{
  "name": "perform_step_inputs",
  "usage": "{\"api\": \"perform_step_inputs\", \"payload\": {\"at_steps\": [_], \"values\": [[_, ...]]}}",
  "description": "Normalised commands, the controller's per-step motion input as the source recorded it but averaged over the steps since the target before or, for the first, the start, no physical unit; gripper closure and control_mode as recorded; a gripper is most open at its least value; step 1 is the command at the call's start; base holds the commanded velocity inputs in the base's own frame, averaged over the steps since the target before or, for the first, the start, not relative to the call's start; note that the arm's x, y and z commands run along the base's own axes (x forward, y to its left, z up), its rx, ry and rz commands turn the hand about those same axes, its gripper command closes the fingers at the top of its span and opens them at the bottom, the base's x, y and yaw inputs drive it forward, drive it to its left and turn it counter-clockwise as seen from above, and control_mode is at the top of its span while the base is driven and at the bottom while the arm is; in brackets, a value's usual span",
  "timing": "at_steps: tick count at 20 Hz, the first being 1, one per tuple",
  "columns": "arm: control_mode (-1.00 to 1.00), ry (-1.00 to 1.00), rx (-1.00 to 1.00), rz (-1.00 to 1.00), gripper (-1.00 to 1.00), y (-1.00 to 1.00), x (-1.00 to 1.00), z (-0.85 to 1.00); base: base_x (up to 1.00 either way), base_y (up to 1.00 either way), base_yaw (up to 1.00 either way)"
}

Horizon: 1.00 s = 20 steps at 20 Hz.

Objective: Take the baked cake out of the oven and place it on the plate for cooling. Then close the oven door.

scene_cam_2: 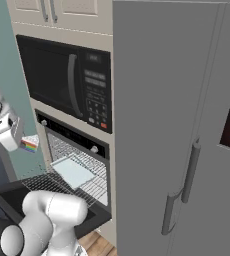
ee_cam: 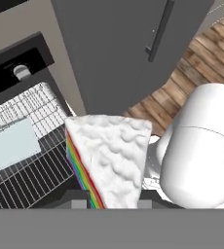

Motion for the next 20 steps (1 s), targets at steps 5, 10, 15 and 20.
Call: {"api": "perform_step_inputs", "payload": {"at_steps": [5, 10, 15, 20], "values": [[1.00, 0.00, 0.00, 0.00, 1.00, 0.00, 0.00, 0.00, -0.65, -0.06, 0.00], [1.00, 0.00, 0.00, 0.00, 1.00, 0.00, 0.00, 0.00, -0.88, -0.22, 0.00], [1.00, 0.00, 0.00, 0.00, 1.00, 0.00, 0.00, 0.00, -0.84, -0.30, 0.15], [1.00, 0.00, 0.00, 0.00, 1.00, 0.00, 0.00, 0.00, -0.66, -0.25, 0.37]]}}
